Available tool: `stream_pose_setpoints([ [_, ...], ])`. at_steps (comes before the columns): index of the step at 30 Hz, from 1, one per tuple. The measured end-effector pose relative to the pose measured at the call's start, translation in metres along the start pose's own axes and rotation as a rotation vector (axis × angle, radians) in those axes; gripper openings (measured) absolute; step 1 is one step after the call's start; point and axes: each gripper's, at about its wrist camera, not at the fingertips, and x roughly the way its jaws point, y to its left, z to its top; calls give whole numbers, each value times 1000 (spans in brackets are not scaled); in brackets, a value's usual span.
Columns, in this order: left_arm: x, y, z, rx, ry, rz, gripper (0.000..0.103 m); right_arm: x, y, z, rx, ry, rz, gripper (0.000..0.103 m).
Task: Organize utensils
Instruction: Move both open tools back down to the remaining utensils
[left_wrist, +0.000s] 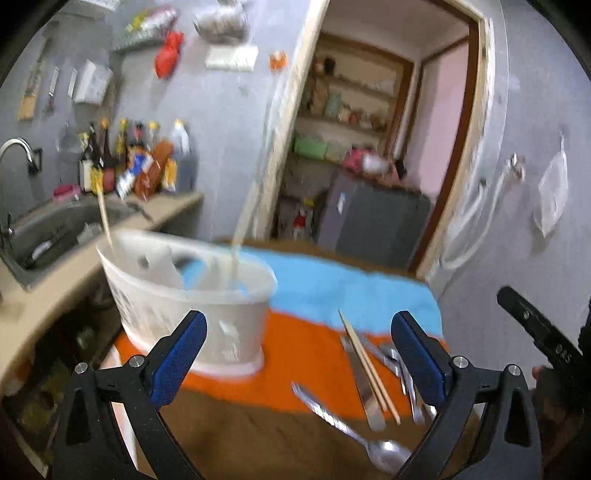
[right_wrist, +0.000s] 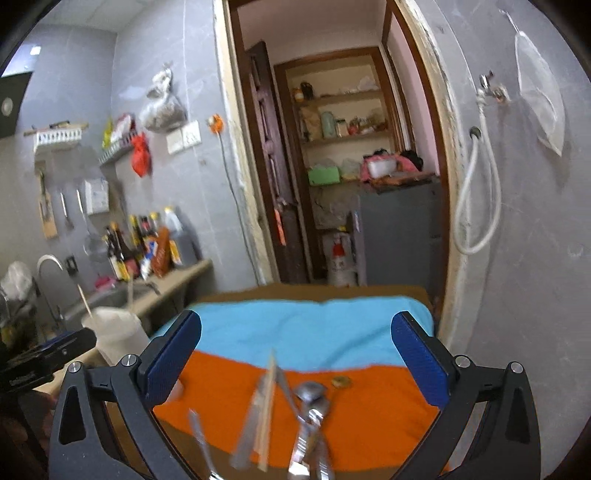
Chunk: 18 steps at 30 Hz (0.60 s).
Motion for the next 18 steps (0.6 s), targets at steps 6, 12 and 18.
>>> stream_pose_setpoints([
  [6,45,-4,-36,9,182,12,98,17,-33,-36,25,115,0,103],
  [12,71,2,-66,-64,303,-12,94,36,-50,-64,53,209,2,94],
  [18,94,-1,-82,-108,435,-98,50,48,-58,-77,73,289,21,75],
])
